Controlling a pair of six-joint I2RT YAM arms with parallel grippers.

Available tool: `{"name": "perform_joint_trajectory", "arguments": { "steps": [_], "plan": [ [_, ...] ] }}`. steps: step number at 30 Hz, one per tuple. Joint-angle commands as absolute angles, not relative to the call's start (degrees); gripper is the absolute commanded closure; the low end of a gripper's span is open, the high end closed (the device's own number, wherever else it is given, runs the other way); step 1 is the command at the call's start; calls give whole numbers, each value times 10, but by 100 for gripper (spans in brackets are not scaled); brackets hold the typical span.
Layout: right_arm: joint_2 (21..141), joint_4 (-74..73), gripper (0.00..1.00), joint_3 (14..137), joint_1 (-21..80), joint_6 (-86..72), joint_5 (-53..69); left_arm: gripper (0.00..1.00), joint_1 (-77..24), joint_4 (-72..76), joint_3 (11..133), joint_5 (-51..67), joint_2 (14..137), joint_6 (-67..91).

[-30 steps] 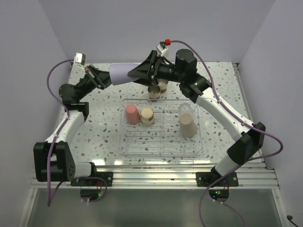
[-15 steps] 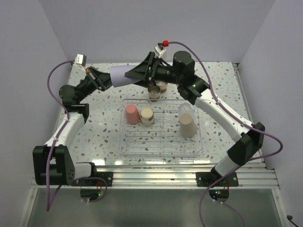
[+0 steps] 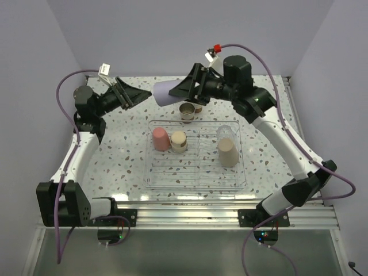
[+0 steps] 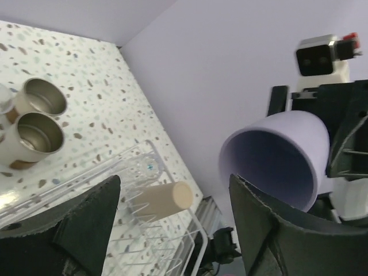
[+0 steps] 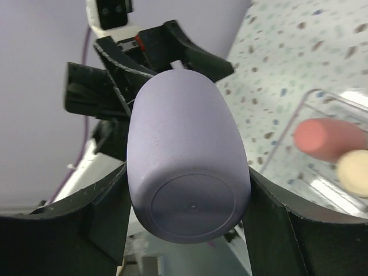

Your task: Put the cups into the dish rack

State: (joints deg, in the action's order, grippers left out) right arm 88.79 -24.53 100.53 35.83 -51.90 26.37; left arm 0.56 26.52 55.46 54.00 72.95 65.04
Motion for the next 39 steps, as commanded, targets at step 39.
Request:
{"name": "perform_joint_trajectory", "arguments": {
  "steps": [39],
  "plan": [
    [649, -757, 100, 698, 404, -230, -61, 27, 4, -160, 619, 340, 751, 319]
  ]
}}
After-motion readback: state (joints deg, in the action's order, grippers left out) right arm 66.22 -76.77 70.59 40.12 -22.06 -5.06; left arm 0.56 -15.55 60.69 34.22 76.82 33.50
